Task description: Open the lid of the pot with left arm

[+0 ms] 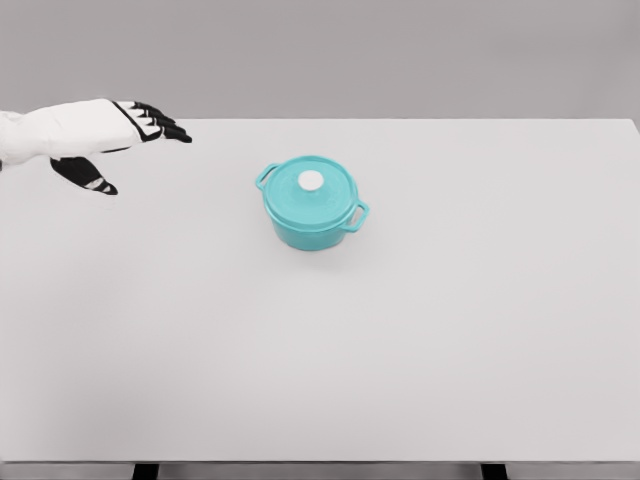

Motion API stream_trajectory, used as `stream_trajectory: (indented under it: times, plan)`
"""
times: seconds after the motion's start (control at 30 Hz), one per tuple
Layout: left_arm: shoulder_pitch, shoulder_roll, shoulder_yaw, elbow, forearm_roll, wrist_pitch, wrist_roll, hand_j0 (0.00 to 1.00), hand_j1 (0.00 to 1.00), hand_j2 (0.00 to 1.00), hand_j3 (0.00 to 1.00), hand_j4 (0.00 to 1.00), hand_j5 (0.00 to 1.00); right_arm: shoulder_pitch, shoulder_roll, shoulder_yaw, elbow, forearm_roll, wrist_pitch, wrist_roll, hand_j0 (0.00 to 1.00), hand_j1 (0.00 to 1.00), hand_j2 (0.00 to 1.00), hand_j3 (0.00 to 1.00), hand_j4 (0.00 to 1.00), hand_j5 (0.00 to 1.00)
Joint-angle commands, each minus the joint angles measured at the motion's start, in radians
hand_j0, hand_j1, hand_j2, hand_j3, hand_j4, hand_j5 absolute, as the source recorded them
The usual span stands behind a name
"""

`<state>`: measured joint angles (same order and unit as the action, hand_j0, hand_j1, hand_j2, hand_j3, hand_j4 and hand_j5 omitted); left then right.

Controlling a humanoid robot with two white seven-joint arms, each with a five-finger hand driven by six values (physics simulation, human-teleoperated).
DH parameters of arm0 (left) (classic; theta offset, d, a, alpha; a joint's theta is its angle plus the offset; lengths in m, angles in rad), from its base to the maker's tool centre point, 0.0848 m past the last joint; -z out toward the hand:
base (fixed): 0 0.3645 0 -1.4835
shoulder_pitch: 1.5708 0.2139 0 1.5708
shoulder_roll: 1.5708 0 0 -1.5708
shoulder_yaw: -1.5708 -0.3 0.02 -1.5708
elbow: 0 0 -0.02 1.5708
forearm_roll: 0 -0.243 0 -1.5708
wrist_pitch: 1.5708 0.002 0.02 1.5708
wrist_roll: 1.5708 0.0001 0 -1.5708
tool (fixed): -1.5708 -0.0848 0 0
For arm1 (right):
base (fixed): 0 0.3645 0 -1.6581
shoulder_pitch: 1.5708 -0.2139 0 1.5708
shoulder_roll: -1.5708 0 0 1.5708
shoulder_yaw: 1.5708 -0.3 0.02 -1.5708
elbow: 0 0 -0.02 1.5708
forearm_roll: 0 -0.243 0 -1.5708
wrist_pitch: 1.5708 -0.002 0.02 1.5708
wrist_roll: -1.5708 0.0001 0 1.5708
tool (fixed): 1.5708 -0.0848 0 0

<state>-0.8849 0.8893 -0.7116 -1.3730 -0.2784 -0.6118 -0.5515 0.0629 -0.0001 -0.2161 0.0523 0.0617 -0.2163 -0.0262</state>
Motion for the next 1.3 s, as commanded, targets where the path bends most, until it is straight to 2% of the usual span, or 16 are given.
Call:
stream_trajectory:
  times: [0.0,0.03,0.17,0.3,0.43,0.57,0.67,0.73,0.83,0.9,0.97,1.17,1.27]
  plan:
    - [0.0,-0.049,-0.098,0.008,-0.051,0.001,0.001,1.0,1.0,1.0,1.0,1.0,1.0,0.0,0.0,0.0,0.0,0.0,0.0,0.0,1.0,1.0,1.0,1.0,1.0,1.0]
    - [-0.058,-0.108,-0.164,0.028,-0.054,0.001,-0.001,1.0,1.0,1.0,1.0,1.0,1.0,0.0,0.0,0.0,0.0,0.0,0.0,0.0,1.0,1.0,1.0,1.0,1.0,1.0]
    - [-0.138,-0.266,-0.238,0.219,-0.091,0.001,-0.001,1.0,1.0,1.0,1.0,1.0,1.0,0.0,0.0,0.0,0.0,0.0,0.0,0.0,1.0,1.0,1.0,1.0,1.0,1.0]
    - [-0.193,-0.355,-0.247,0.288,-0.117,0.001,-0.001,1.0,1.0,1.0,1.0,1.0,1.0,0.0,0.0,0.0,0.0,0.0,0.0,0.0,1.0,1.0,1.0,1.0,1.0,1.0]
    - [-0.223,-0.386,-0.252,0.299,-0.114,0.001,0.001,1.0,1.0,1.0,1.0,1.0,1.0,0.0,0.0,0.0,0.0,0.0,0.0,0.0,1.0,1.0,1.0,1.0,1.0,1.0]
    - [-0.232,-0.457,-0.249,0.299,-0.111,0.001,0.007,1.0,1.0,1.0,1.0,1.0,1.0,0.0,0.0,0.0,0.0,0.0,0.0,0.0,1.0,1.0,1.0,1.0,1.0,1.0]
    - [-0.23,-0.467,-0.25,0.299,-0.113,0.001,0.007,1.0,1.0,1.0,1.0,1.0,1.0,0.0,0.0,0.0,0.0,0.0,0.0,0.0,1.0,1.0,1.0,1.0,1.0,1.0]
    - [-0.227,-0.515,-0.252,0.299,-0.114,0.001,0.002,1.0,1.0,1.0,1.0,1.0,1.0,0.0,0.0,0.0,0.0,0.0,0.0,0.0,1.0,1.0,1.0,1.0,1.0,1.0]
    - [-0.224,-0.518,-0.249,0.302,-0.116,0.001,0.002,1.0,1.0,1.0,1.0,1.0,1.0,0.0,0.0,0.0,0.001,0.0,0.0,0.0,1.0,1.0,1.0,1.0,1.0,1.0]
    - [-0.22,-0.518,-0.249,0.36,-0.117,0.001,0.001,1.0,1.0,1.0,1.0,1.0,1.0,0.0,0.0,0.0,0.0,0.0,0.0,0.0,1.0,1.0,1.0,1.0,1.0,1.0]
    - [-0.218,-0.518,-0.249,0.379,-0.117,0.001,0.001,1.0,1.0,1.0,1.0,1.0,1.0,0.0,0.0,0.0,0.0,0.0,0.0,0.0,1.0,1.0,1.0,1.0,1.0,1.0]
    - [-0.217,-0.52,-0.269,0.381,-0.119,0.001,0.001,1.0,1.0,1.0,1.0,1.0,1.0,0.0,0.0,0.0,0.0,0.0,0.0,0.0,1.0,1.0,1.0,1.0,1.0,1.0]
    - [-0.217,-0.536,-0.281,0.381,-0.122,0.001,-0.002,0.89,0.89,0.89,0.89,0.89,0.89,0.0,0.0,0.0,0.0,0.0,0.0,0.0,1.0,1.0,1.0,1.0,1.0,1.0]
